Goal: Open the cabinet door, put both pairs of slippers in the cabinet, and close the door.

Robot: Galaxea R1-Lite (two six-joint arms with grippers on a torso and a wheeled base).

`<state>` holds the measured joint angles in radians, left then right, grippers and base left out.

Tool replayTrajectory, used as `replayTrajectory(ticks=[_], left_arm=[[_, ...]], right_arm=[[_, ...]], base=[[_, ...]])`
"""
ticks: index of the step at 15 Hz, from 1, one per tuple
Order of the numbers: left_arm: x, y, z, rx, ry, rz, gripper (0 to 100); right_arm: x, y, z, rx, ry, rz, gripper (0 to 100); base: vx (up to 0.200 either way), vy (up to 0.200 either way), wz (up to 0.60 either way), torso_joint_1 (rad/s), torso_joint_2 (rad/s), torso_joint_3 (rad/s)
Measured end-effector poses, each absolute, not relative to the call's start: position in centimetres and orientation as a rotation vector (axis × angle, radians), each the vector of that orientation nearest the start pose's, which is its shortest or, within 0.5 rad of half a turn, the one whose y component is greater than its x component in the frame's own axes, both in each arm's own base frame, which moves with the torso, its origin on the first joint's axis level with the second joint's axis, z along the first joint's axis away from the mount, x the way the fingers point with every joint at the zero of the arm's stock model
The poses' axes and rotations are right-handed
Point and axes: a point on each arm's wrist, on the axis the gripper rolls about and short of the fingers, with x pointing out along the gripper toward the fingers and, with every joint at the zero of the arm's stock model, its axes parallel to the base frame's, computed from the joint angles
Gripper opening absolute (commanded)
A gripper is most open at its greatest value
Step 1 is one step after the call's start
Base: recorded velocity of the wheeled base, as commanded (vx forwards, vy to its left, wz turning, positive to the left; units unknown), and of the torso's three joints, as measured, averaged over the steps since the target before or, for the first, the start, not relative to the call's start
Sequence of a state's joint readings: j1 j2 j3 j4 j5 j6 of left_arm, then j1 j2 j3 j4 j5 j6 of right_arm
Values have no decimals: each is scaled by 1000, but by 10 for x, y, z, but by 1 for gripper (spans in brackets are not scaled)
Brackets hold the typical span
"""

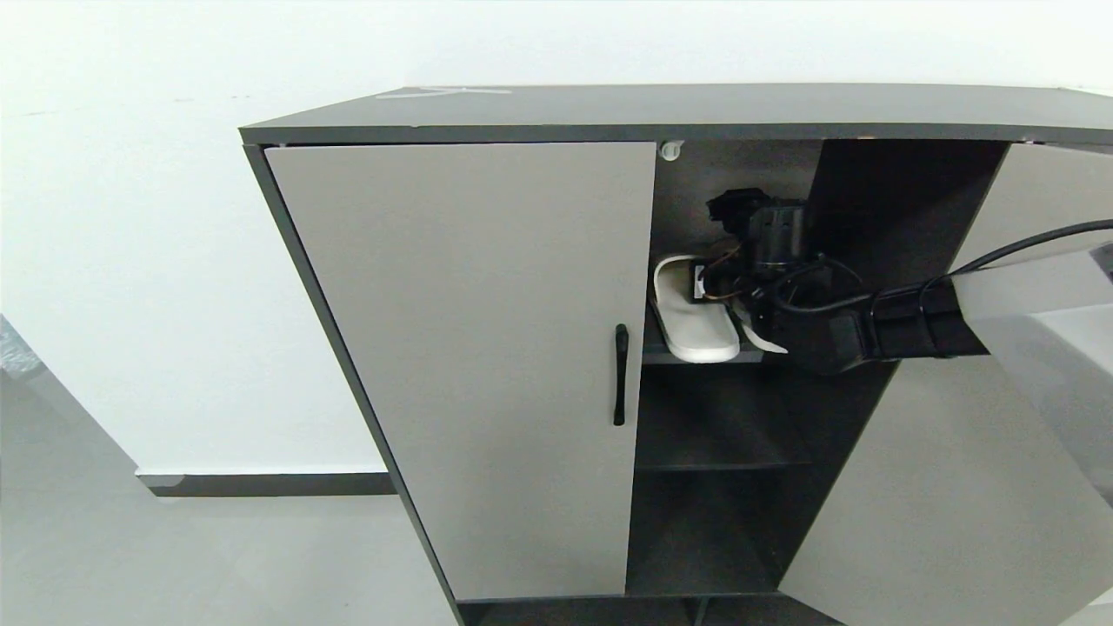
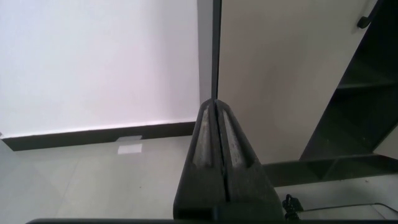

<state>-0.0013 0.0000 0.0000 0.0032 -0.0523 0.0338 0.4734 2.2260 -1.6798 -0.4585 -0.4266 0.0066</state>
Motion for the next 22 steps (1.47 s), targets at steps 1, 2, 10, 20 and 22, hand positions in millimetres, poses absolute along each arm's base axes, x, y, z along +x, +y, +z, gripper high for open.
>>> replayTrajectory(ticks=[1, 2, 10, 20, 22], left_arm=[[-23, -1, 75, 34, 3, -54, 0], [-23, -1, 75, 34, 2, -54, 0], [-23, -1, 75, 35, 3, -54, 0], [-23, -1, 75, 35, 3, -54, 0], [-23, -1, 75, 35, 3, -54, 0]], right_arm=[[424, 207, 203, -29, 79, 46, 100], [423, 207, 203, -23, 80, 48, 100], [380, 196, 208, -10, 75, 97, 100], [271, 170, 201, -5, 83, 412, 100], [232, 164, 192, 27, 136, 634, 100]], base=[[0, 0, 0, 0, 0, 0], [0, 0, 0, 0, 0, 0], [0, 0, 0, 0, 0, 0], [-200, 0, 0, 0, 2, 2], [-200, 0, 0, 2, 5, 5]])
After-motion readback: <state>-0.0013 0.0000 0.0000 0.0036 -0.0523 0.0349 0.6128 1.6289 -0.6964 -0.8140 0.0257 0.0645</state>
